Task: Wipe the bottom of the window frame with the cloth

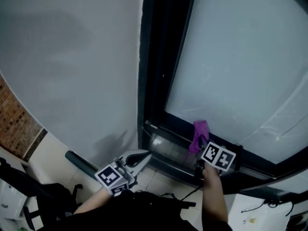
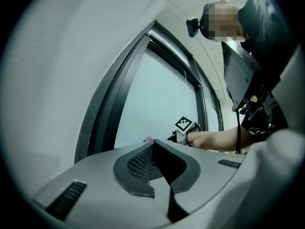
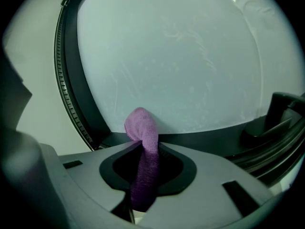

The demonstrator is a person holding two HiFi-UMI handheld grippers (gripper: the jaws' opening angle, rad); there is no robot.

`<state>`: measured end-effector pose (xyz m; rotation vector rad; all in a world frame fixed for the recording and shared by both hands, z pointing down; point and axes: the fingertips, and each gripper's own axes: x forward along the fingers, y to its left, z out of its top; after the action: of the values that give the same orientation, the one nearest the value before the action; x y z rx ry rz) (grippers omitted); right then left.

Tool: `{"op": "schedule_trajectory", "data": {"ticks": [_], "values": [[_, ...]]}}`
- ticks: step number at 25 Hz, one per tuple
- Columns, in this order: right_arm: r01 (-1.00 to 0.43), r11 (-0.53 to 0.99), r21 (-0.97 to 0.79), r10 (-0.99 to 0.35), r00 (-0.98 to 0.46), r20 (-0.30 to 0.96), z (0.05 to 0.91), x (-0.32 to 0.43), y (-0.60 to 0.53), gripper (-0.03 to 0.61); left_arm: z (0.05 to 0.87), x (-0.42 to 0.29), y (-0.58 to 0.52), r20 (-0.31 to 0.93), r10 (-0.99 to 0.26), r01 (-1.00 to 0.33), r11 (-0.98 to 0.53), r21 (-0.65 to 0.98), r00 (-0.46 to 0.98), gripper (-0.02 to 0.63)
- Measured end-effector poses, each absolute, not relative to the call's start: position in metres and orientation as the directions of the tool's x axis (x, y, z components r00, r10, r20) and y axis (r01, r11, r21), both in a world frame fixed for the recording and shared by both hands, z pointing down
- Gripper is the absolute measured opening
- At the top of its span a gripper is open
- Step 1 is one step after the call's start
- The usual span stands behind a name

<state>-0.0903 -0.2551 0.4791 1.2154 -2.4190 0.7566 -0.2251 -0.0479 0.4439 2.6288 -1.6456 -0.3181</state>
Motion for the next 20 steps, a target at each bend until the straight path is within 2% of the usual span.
{"op": "schedule_trajectory", "data": {"ticks": [11,20], "values": [[-0.871,0.376,-0.316,-0.736,-0.488,0.469,0.482,-0.041,-0.257,0.084,0.445,-0.204,-0.055,-0.153,-0.849,-0.841,-0.525,0.128,0.507,0.003],[-0.879,0.337,-0.337,-0.76,-0.465,0.454,0.48,-0.022,-0.26,0.084,0.446,-0.188,-0.064,-0.16,-0.861,-0.854,-0.504,0.128,0.483,0.003]]}}
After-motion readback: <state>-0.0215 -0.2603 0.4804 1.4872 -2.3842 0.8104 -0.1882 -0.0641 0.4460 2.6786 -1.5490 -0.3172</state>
